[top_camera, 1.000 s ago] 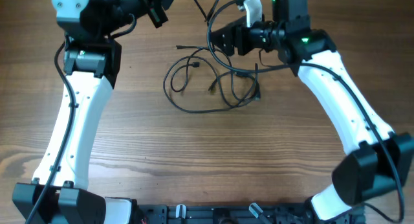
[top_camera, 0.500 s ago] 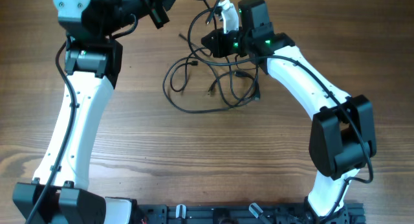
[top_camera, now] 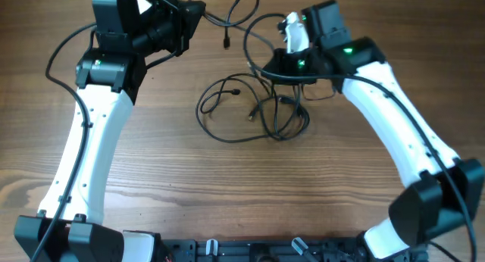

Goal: Untangle cables

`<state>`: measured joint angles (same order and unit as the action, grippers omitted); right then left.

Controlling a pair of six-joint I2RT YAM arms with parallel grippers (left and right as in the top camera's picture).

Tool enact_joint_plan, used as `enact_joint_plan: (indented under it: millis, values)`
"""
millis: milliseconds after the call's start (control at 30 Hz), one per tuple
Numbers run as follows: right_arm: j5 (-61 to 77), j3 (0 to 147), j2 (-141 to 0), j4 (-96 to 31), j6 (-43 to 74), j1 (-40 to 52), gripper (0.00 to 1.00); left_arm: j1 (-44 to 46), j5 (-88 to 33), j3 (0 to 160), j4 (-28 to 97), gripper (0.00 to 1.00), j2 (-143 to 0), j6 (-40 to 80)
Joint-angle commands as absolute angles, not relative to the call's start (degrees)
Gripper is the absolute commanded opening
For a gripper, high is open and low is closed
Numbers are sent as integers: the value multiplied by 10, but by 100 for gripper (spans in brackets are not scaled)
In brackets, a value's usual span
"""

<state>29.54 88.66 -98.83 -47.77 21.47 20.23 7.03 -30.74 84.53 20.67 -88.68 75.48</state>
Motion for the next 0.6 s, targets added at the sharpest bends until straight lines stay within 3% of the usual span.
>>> enact_joint_plan:
  millis: [0, 33, 67, 133, 200, 300, 567]
  values:
    - [298, 886, -980, -546, 200, 196, 4, 69, -288, 848, 244, 11, -879, 671]
    - [298, 886, -980, -560, 189, 196, 4, 69, -288, 848, 255, 15, -879, 654]
    - [304, 886, -978, -568, 179, 196, 4, 69, -288, 848, 269, 25, -879, 634]
    - [357, 887, -972, -565, 156, 196, 4, 69, -288, 848, 295, 56, -879, 600]
    - [409, 889, -968, -569, 159, 196, 4, 69, -281, 848, 312, 78, -879, 582]
    - [425, 889, -968, -595, 150, 196, 4, 69, -257, 848, 332, 98, -879, 559]
    - [545, 1079, -959, -572, 152, 97, 4, 69, -207, 848, 374, 99, -879, 479]
